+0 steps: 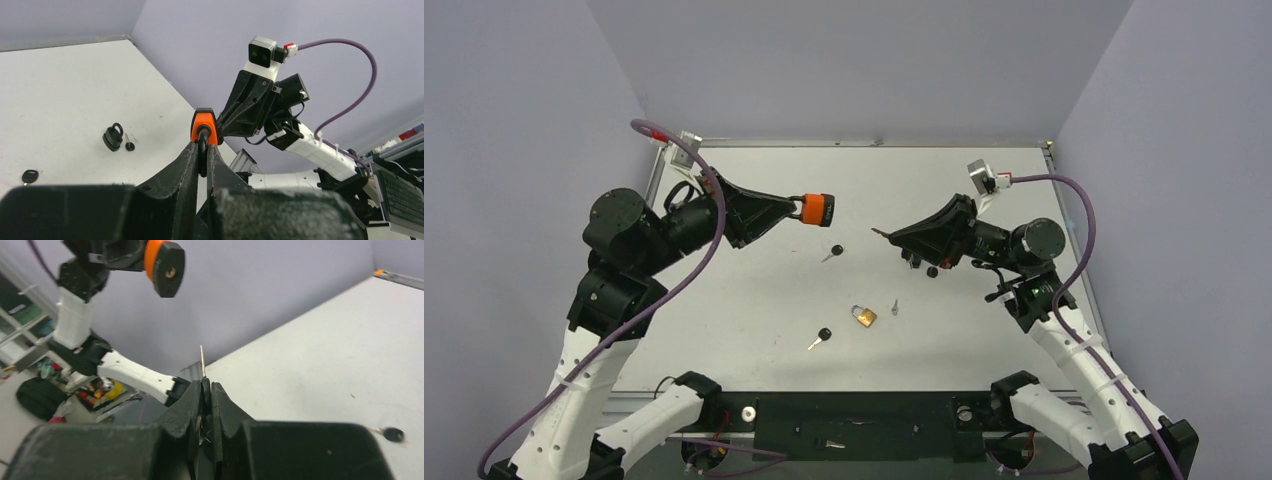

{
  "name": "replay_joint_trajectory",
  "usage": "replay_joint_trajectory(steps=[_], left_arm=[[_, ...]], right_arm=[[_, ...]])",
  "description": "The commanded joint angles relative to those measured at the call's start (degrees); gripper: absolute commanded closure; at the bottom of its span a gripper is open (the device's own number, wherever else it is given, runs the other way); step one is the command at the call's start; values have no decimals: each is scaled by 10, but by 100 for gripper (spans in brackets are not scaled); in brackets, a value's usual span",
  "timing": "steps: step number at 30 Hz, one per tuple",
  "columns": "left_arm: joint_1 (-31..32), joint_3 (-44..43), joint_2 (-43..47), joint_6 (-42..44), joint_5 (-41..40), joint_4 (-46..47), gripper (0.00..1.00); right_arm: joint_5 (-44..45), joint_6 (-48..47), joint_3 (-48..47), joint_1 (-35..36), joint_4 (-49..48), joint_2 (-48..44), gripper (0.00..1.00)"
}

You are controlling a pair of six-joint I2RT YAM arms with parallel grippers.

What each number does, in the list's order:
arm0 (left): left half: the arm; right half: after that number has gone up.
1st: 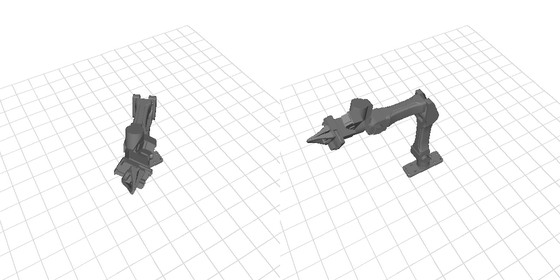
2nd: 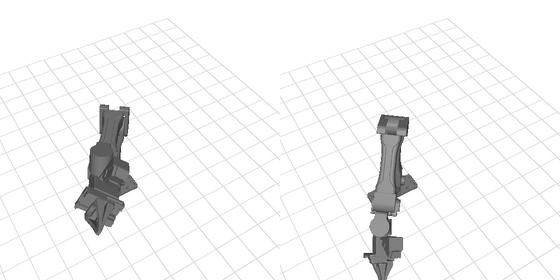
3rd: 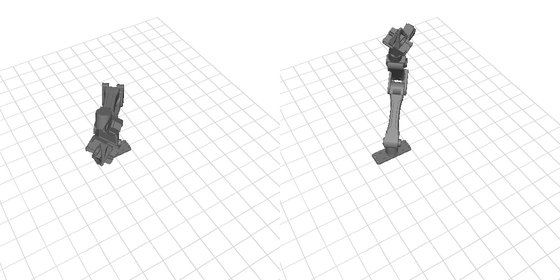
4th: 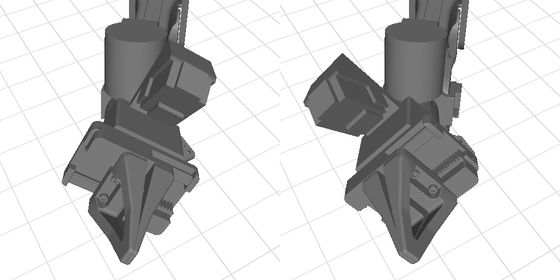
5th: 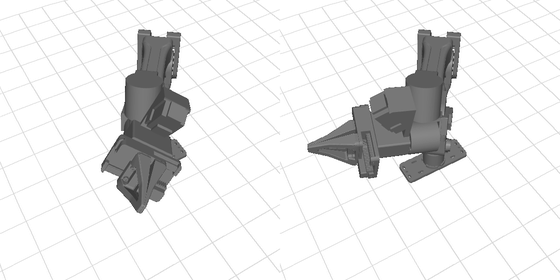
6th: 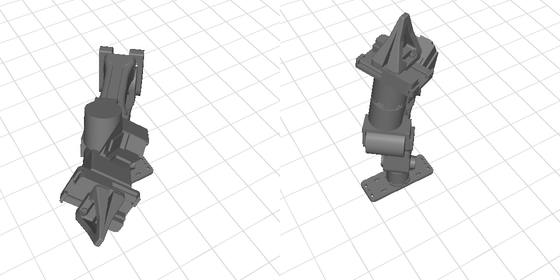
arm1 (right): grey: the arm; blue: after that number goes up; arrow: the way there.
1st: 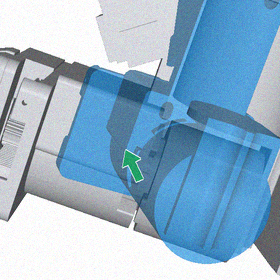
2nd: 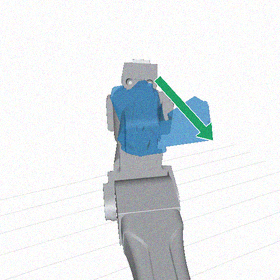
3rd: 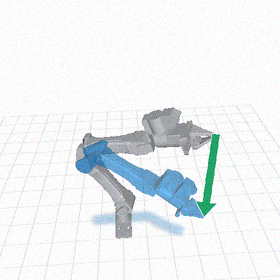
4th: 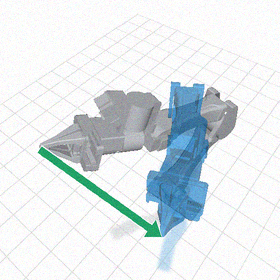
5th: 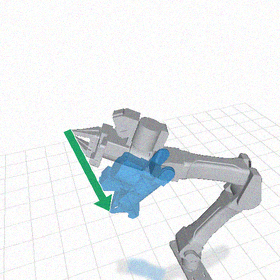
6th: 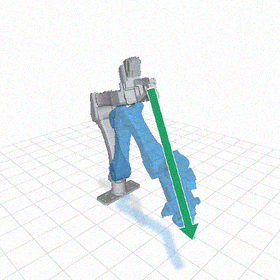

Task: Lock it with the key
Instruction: Place the key at the center of the board.

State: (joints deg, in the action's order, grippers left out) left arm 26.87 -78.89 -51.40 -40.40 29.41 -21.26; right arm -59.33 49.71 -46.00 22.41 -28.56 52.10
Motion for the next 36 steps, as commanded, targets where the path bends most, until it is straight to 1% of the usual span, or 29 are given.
replay_joint_trajectory(steps=[1,2,3,4,5,6,7,8,11,12,13,14,15,18,20,23,29,33,36], left_arm=[[-17,46,0,-7,-36,26,100],[-18,64,-2,-7,-48,24,100],[-18,103,-2,-10,-64,29,100],[-18,127,-5,-24,-69,50,100],[-18,173,-7,-31,-81,61,100],[-18,213,-13,-45,-93,84,100],[-19,235,-17,-55,-99,96,100],[-19,275,-25,-72,-110,124,100],[-18,343,-50,-112,-129,182,100],[-18,372,-65,-128,-140,220,100],[-18,384,-74,-143,-143,255,100],[-18,406,-96,-151,-142,274,100],[-15,415,-126,-164,-137,314,100],[3,428,-189,-176,-139,366,100],[16,427,-237,-183,-142,402,100],[23,426,-311,-198,-139,465,100],[33,387,-435,-219,-117,537,100],[40,377,-475,-229,-113,558,100],[44,372,-482,-225,-118,537,100]], right_arm=[[101,-177,-32,12,226,-2,100],[177,-203,-42,50,269,4,100],[255,-235,-60,70,324,18,100],[288,-242,-66,105,338,27,100],[335,-244,-73,116,350,47,100],[357,-242,-78,133,355,67,100],[401,-239,-81,141,364,77,100],[419,-238,-87,154,369,99,100],[522,-229,-98,189,389,138,100],[539,-227,-103,194,392,160,100],[571,-217,-106,202,398,170,100],[581,-211,-110,204,400,194,100],[599,-202,-111,207,400,206,100],[658,-189,-117,217,407,263,100],[682,-179,-115,220,406,288,100],[695,-173,-110,218,397,315,100],[698,-168,-123,217,384,366,100],[695,-168,-136,218,382,398,100],[686,-165,-143,219,376,419,97]])
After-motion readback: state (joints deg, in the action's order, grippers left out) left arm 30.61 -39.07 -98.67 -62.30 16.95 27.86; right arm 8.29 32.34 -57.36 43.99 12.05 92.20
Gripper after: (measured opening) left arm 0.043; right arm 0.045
